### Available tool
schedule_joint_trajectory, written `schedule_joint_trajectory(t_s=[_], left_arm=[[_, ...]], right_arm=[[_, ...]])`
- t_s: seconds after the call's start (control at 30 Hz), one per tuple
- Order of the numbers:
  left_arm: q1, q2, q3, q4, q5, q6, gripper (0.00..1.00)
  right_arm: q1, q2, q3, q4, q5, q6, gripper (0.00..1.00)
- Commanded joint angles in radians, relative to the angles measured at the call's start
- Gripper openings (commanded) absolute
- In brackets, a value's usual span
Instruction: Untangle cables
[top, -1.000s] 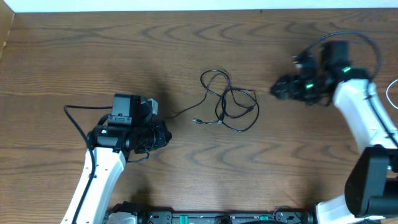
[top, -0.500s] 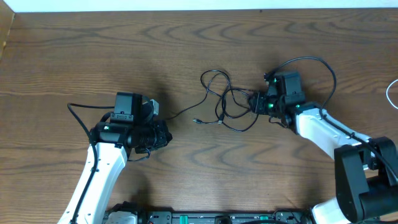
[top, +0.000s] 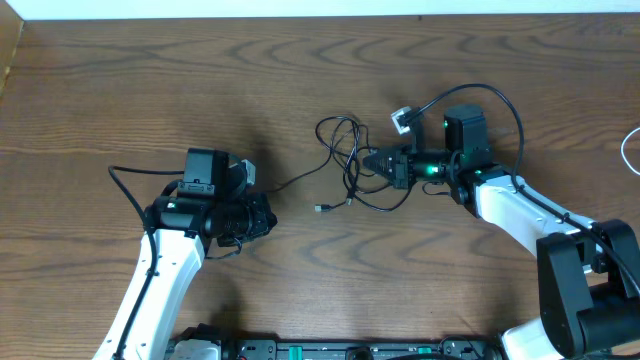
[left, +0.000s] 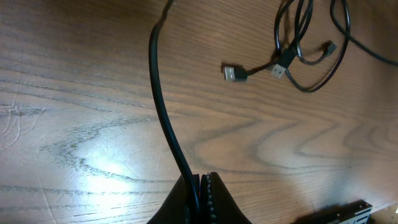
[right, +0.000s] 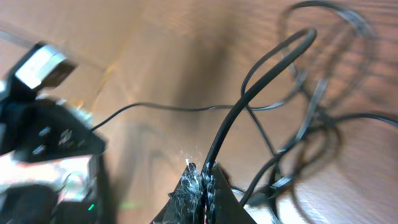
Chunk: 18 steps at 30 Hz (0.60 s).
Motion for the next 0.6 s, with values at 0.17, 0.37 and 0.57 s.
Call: schedule_joint_trajectory(t_s=[0.17,0.37,0.57], left_arm=[[0.002,0.002,0.008,-0.001,-0.006,0.009,0.07],[0.002,0.002,0.008,-0.002,-0.006,0.009,0.07],[0.002,0.002,0.008,-0.001,-0.006,0.009,0.08]], right_arm=[[0.009,0.006,0.001,0.134,-0.431,-0.081,0.01],[0.015,0.006,0.001,0.143,-0.462,-0.07,0.01],[0.028,0.006,0.001,0.143,-0.44,-0.07,0.01]])
